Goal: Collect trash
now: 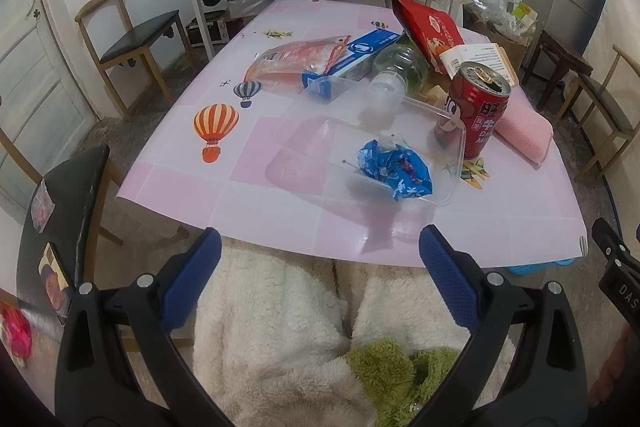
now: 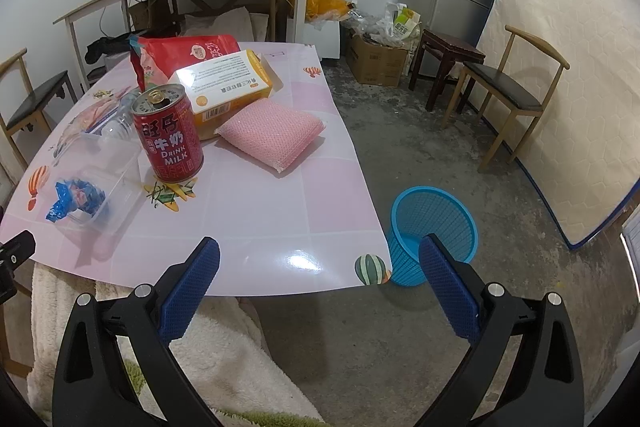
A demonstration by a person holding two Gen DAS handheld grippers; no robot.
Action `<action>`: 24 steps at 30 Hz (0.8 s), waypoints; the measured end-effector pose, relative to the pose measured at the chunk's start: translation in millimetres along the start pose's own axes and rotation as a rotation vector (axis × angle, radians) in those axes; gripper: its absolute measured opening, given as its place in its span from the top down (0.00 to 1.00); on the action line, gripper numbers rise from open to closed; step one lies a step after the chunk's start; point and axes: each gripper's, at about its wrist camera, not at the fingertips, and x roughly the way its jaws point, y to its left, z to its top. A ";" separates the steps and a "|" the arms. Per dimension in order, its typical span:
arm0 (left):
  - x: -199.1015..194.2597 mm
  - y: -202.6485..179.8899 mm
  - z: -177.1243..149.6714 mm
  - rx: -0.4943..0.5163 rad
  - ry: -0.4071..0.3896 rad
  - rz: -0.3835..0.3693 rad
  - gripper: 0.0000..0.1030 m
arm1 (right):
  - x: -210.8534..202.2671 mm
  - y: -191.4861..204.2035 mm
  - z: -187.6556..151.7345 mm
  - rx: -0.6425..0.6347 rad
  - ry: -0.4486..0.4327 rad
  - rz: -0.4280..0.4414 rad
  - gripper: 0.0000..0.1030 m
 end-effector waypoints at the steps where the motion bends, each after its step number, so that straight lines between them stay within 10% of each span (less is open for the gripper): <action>1: 0.5 0.6 -0.3 -0.001 0.001 0.000 0.08 | -0.1 0.2 0.3 0.000 0.000 0.000 0.06; 24: 5.0 7.6 -3.4 -0.018 0.023 -0.001 0.08 | -1.4 2.3 0.4 -0.001 -0.002 -0.001 0.06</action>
